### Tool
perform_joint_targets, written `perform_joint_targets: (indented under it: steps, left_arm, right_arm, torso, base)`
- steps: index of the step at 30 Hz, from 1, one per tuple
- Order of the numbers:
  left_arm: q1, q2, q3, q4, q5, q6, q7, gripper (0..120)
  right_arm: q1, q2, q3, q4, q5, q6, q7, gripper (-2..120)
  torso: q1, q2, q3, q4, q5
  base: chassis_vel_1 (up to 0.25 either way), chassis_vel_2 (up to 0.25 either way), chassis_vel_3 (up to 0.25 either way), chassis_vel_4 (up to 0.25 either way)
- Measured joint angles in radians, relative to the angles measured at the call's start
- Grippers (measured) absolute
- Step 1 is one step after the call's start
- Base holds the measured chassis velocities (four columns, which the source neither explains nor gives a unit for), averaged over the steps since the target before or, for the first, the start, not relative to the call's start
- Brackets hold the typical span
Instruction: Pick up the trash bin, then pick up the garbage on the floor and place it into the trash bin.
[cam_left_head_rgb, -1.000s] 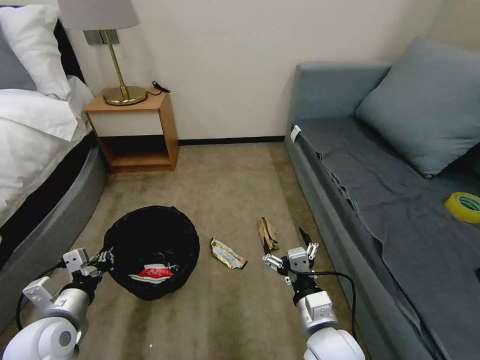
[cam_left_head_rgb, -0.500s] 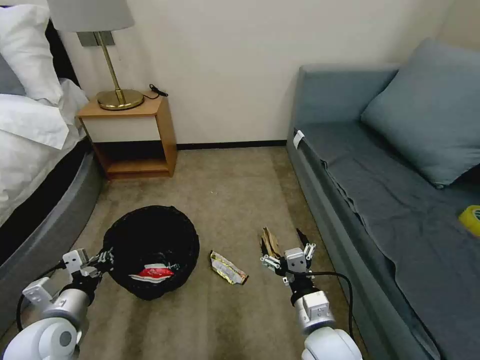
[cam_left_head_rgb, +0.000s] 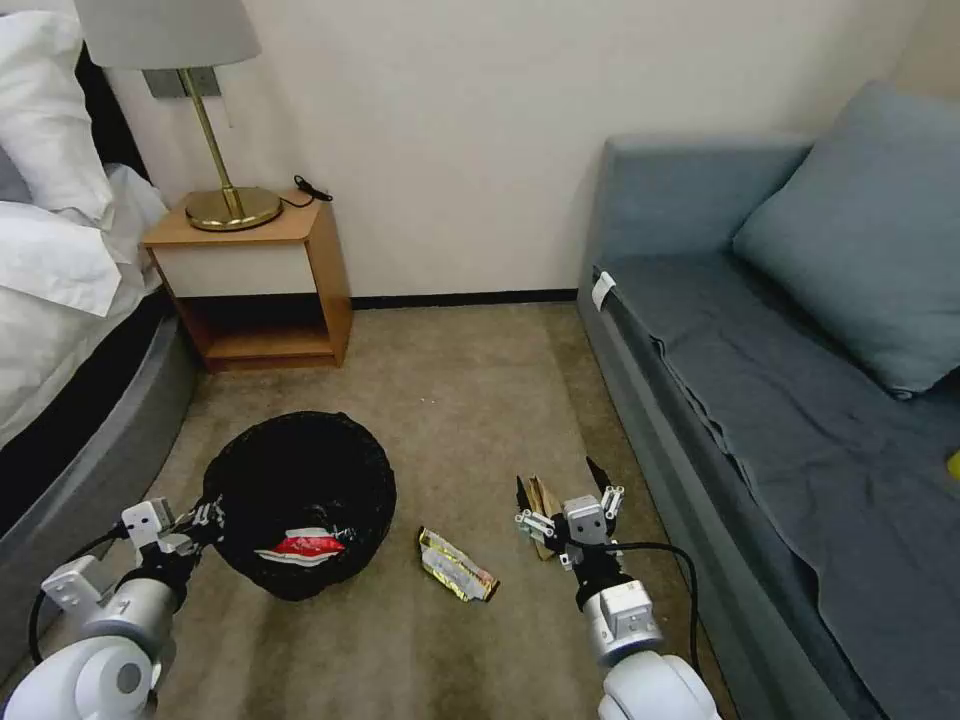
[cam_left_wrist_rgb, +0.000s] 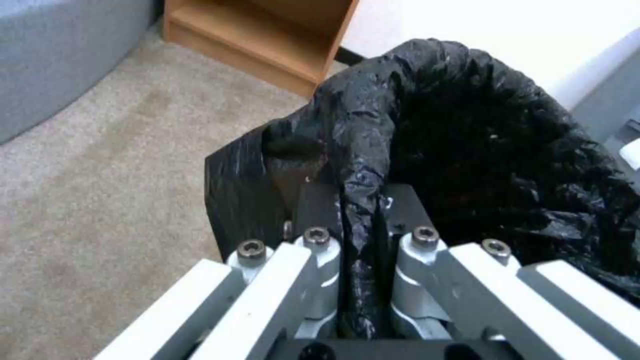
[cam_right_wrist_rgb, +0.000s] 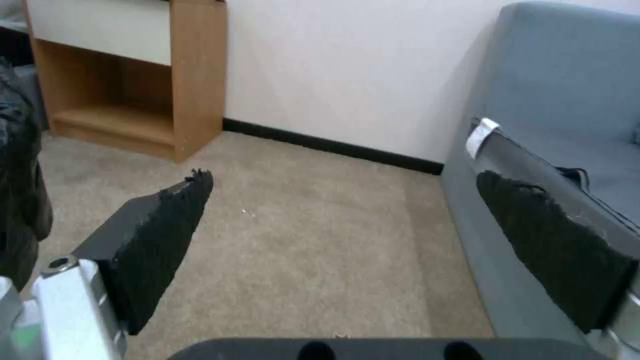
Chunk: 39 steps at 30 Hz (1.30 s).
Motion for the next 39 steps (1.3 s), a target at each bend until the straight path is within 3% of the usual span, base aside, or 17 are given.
perform_joint_targets:
  steps: [6,14,15,20,24,28,39]
  left_arm:
    - [0.0,0.001,-0.003,0.001,-0.002,0.0,0.0,5]
    - [-0.001,-0.001,0.011,-0.011,0.018,-0.001,0.006,5]
    - [-0.004,-0.004,0.016,-0.014,0.029,-0.006,0.01,5]
    - [-0.009,-0.005,0.016,-0.014,0.042,-0.017,0.017,5]
    - [-0.011,-0.002,0.013,-0.002,0.05,-0.026,0.021,5]
    - [-0.014,0.03,-0.009,0.063,0.042,-0.054,0.032,5]
    - [-0.017,0.044,-0.003,0.079,0.023,-0.059,0.038,5]
  right_arm:
    - [0.031,-0.012,-0.012,-0.028,0.022,0.001,0.0,100]
    - [0.221,-0.084,-0.125,-0.2,0.174,-0.054,0.012,100]
    - [0.309,-0.116,-0.181,-0.249,0.232,-0.086,0.025,100]
    - [0.484,-0.162,-0.306,-0.352,0.382,-0.154,0.071,100]
    - [0.545,-0.165,-0.351,-0.398,0.454,-0.192,0.094,100]
    - [0.743,-0.133,-0.477,-0.586,0.606,-0.338,0.124,100]
    - [0.812,-0.12,-0.476,-0.703,0.722,-0.507,0.13,100]
  torso:
    - [0.0,0.0,0.0,0.0001,0.0]
    - [0.0,0.0,0.0,0.0,0.0002]
    - [0.0,0.0,0.0,0.0002,0.0001]
    - [0.0,0.0,0.0,0.0002,0.0001]
    - [0.0,0.0,0.0,0.0001,0.0001]
    - [0.0,0.0,0.0,0.0005,-0.0002]
    - [0.0,0.0,0.0,0.0,0.0]
  base:
    - [0.0,0.0,0.0,0.0]
    - [0.0,0.0,0.0,0.0]
    - [0.0,0.0,0.0,0.0]
    - [0.0,0.0,0.0,0.0]
    - [0.0,0.0,0.0,0.0]
    - [0.0,0.0,0.0,0.0]
    - [0.0,0.0,0.0,0.0]
